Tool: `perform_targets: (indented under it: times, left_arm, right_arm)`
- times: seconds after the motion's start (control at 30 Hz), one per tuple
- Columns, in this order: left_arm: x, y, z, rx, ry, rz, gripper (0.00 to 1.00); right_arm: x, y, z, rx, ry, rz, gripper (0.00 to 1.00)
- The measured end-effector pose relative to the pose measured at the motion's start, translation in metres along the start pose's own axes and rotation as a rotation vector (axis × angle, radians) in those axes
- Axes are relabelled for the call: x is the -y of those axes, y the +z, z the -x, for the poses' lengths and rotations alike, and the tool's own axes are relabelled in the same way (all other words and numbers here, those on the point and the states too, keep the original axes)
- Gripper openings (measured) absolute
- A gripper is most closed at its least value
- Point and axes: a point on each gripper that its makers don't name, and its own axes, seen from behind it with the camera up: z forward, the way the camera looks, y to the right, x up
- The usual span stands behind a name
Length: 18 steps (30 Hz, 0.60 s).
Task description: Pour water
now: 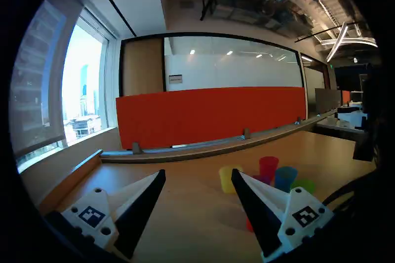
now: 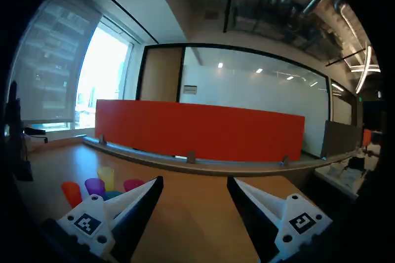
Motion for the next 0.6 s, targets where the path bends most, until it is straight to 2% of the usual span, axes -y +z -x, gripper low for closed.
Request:
perform_targets:
  times: [0.4, 0.6]
  left_arm:
    - [-0.010, 0.007, -0.023, 0.019, 0.002, 0.076, 0.99]
    - [-0.019, 0.011, -0.026, 0.045, 0.028, 0.144, 1.00]
  right_arm:
    - [0.001, 0.011, -0.031, 0.010, 0.009, -0.060, 1.00]
    - [0.015, 0.013, -0.026, 0.050, 0.029, -0.145, 1.00]
